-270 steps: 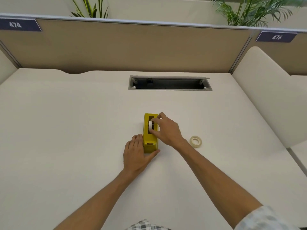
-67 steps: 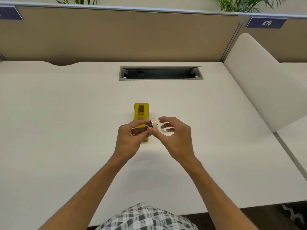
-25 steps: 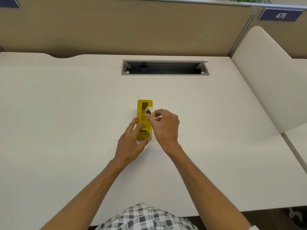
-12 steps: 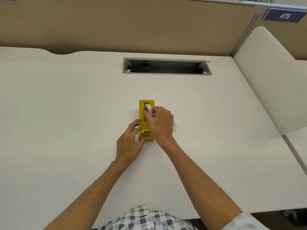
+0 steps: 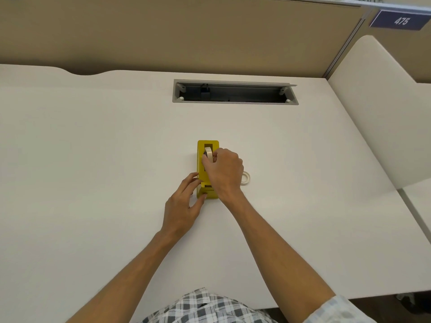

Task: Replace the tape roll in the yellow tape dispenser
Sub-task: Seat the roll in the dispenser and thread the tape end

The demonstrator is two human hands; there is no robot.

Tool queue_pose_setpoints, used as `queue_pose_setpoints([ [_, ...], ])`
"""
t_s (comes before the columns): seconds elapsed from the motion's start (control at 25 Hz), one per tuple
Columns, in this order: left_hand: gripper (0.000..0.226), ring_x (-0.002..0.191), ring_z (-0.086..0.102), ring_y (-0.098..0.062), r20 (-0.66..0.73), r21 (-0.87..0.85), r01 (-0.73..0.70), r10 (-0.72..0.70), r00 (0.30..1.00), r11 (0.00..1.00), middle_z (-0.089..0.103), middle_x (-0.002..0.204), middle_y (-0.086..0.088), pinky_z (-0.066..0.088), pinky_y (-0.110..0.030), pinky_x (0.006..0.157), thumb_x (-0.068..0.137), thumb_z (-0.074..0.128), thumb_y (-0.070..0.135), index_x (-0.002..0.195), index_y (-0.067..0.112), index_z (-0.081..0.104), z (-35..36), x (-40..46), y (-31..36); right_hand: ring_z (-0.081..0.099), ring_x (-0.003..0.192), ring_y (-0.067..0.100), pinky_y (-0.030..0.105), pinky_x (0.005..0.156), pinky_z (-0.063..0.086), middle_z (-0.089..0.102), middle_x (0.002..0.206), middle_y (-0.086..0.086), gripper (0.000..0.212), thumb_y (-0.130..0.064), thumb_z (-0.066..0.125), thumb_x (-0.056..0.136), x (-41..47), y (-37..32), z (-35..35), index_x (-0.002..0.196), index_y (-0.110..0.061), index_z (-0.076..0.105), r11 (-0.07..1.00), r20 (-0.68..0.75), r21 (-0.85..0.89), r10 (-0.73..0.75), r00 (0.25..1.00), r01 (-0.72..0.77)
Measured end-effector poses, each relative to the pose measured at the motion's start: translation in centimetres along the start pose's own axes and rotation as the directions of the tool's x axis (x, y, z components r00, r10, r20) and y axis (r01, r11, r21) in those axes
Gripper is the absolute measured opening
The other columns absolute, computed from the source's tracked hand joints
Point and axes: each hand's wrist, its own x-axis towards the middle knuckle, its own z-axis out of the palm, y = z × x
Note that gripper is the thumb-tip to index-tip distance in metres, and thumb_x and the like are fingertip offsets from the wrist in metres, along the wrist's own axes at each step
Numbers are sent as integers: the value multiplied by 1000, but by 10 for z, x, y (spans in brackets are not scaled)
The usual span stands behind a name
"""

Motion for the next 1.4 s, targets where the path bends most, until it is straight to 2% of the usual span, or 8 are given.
queue_pose_setpoints([
  [0.16, 38, 93, 65, -14, -14, 52, -15, 16, 1000, 999, 50, 141, 7, 60, -38, 70, 90, 65, 24, 126, 16, 57, 2, -3, -5, 62, 67, 28, 33, 61, 46, 68, 73, 7, 30, -34, 59, 87, 5, -3, -2, 74, -8, 66, 999, 22, -44, -1, 1000, 2],
  [0.52, 39, 88, 68, -16, -42, 139, -59, 66, 997, 989, 50, 142, 2, 59, -29, 60, 91, 64, 22, 127, 15, 54, 5, -7, -7, 60, 67, 28, 32, 60, 37, 66, 72, 7, 33, -34, 56, 92, 0, 0, 2, 74, -7, 63, 998, -7, -49, -26, 1000, 25],
  [0.88, 38, 85, 68, -15, -42, 152, -60, 67, 997, 987, 51, 141, 2, 52, -20, 57, 90, 65, 21, 127, 13, 56, 4, -8, -4, 62, 67, 26, 35, 62, 47, 67, 75, 6, 33, -37, 58, 91, 6, 0, 5, 78, -8, 64, 997, -6, -60, -40, 999, 40],
  [1.16, 39, 90, 68, -17, -42, 149, -57, 64, 997, 987, 51, 142, 1, 60, -30, 62, 91, 63, 23, 128, 13, 55, 5, -8, -7, 63, 74, 29, 34, 64, 47, 69, 81, 6, 31, -38, 62, 88, 12, 1, 4, 80, -9, 64, 999, 29, -54, -2, 1000, 4],
  [1.4, 39, 90, 68, -17, -47, 155, -57, 65, 997, 986, 51, 142, 1, 59, -31, 61, 91, 63, 24, 128, 14, 54, 5, -8, -7, 61, 78, 27, 34, 67, 44, 66, 87, 5, 26, -35, 65, 86, 11, 7, 3, 97, -11, 65, 998, 25, 51, -32, 999, 30],
])
